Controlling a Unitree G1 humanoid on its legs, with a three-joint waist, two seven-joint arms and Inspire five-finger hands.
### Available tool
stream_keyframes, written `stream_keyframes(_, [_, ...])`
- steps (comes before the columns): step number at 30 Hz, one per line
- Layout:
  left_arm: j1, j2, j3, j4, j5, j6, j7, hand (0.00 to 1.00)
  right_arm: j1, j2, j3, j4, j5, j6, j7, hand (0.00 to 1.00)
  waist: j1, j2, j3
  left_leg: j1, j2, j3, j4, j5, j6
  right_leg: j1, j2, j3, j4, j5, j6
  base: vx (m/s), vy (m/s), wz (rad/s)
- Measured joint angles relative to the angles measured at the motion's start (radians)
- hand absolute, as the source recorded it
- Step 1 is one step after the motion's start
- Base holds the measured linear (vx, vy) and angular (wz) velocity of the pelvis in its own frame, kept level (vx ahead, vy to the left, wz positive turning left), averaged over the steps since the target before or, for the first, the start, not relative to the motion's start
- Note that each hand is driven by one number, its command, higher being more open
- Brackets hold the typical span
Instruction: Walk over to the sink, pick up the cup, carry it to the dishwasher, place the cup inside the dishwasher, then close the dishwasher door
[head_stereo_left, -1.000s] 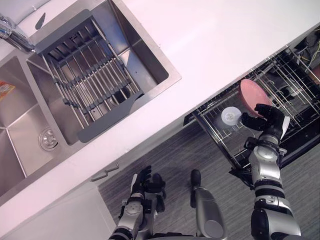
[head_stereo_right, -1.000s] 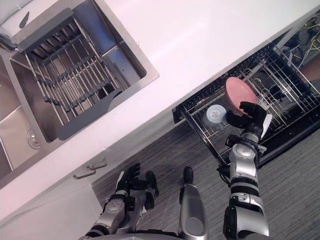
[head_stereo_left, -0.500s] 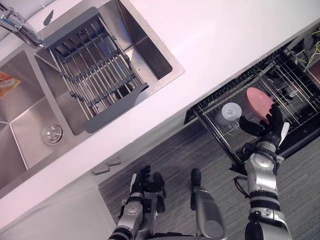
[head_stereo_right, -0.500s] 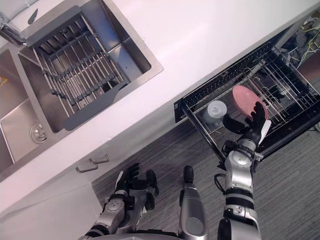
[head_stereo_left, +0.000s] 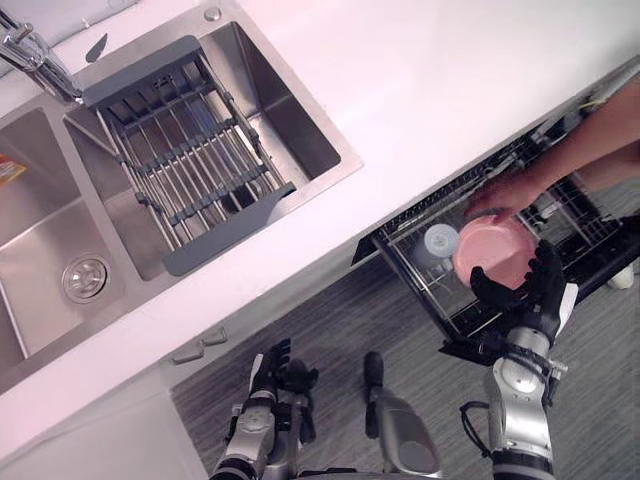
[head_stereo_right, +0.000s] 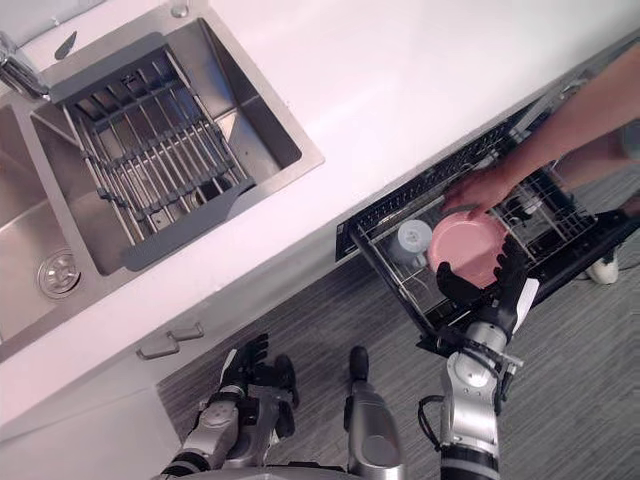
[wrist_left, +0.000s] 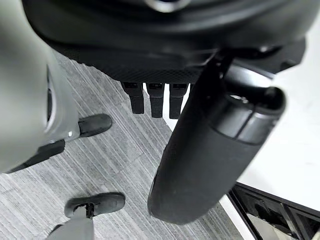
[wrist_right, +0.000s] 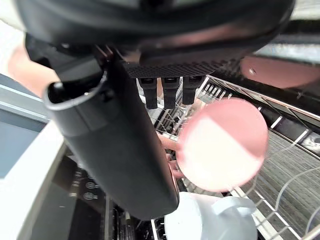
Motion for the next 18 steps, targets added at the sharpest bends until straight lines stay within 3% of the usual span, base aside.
stream_keyframes(4, [0.020,0.007,0.019,0.001,0.021,0.003,-0.002,0.90,0.045,0.033,0.012,-0.049,-0.024,-0.011,0.022,0.90,-0.008,-0.017,-0.035,0.015,-0.001,-0.010,-0.001,-0.002,0.000,0.028,-0.001,-0.010,-0.018,0.000,0.000,0.02,0.000,0.07])
stream_keyframes(18, [0.099,0.005,0.095,0.018,0.058,0.024,-0.001,0.90,0.248,0.077,0.076,-0.082,-0.067,-0.036,0.064,0.90,-0.011,-0.012,-0.206,0.074,0.000,-0.039,-0.009,-0.022,-0.014,0.103,0.000,-0.038,-0.039,0.000,0.001,-0.01,0.004,0.05])
